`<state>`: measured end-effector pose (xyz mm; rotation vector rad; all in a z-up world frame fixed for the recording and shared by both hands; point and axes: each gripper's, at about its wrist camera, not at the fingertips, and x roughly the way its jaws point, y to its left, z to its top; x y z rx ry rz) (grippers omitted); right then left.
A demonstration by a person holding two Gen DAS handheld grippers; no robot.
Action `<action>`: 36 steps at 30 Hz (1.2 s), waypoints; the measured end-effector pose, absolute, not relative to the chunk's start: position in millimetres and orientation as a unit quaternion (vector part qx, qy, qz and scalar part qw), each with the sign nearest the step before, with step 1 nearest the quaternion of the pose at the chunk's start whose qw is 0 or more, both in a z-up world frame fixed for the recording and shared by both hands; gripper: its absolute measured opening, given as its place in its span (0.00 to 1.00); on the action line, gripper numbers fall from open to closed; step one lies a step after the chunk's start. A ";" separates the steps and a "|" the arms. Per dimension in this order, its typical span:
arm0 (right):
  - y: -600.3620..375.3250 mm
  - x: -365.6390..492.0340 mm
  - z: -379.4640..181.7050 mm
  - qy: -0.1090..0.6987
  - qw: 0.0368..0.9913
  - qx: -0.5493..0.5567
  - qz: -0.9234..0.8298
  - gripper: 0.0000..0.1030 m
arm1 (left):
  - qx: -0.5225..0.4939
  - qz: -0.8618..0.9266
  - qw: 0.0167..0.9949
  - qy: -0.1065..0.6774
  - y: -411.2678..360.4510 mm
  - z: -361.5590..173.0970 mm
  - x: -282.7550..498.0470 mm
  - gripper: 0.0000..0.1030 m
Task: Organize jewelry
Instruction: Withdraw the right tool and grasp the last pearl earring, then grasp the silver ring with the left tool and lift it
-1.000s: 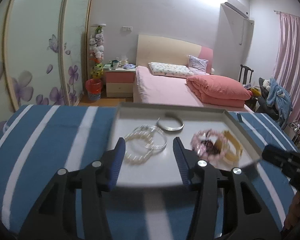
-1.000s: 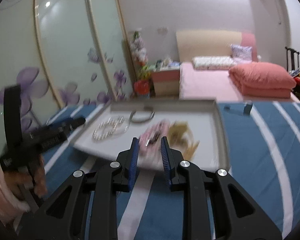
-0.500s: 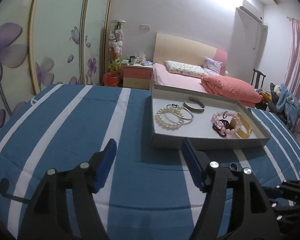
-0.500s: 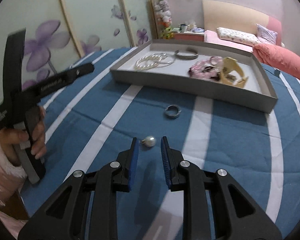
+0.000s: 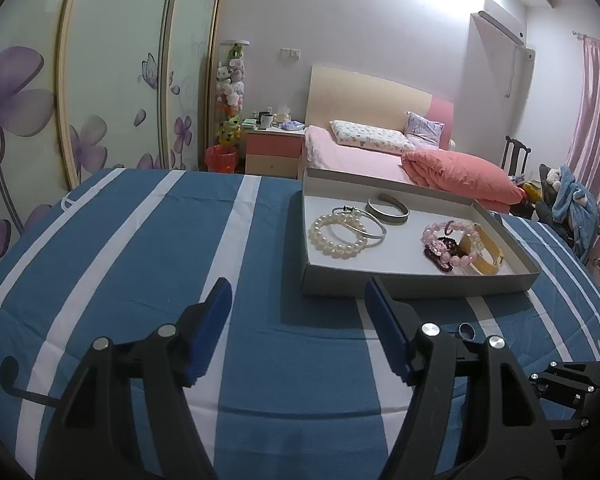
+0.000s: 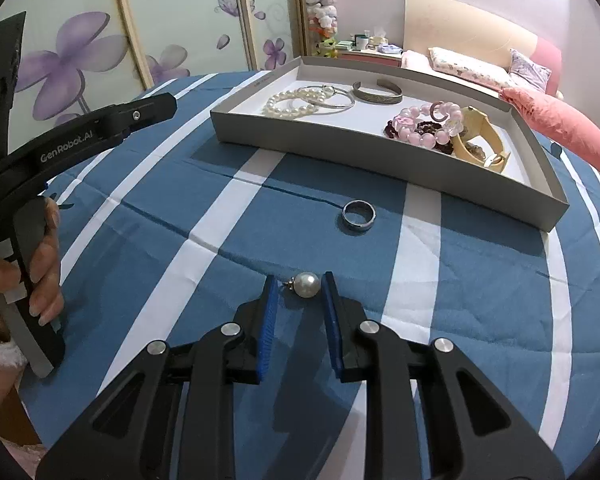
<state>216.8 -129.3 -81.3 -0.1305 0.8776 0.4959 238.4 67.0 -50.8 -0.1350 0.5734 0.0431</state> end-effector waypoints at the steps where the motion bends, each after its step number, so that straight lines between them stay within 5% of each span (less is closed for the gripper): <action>1: -129.4 218.2 -81.5 0.421 0.874 -0.060 0.236 0.23 | -0.065 0.022 0.957 0.282 66.3 -50.5 237.3 0.66; 17: -168.9 223.4 -80.2 0.423 0.887 -0.054 0.179 0.16 | -0.046 -0.005 0.950 0.310 44.2 -54.7 245.8 0.66; 36: -273.1 249.4 -81.3 0.427 0.902 0.031 0.062 0.16 | 0.035 -0.096 0.908 0.406 -89.1 -84.9 287.7 0.65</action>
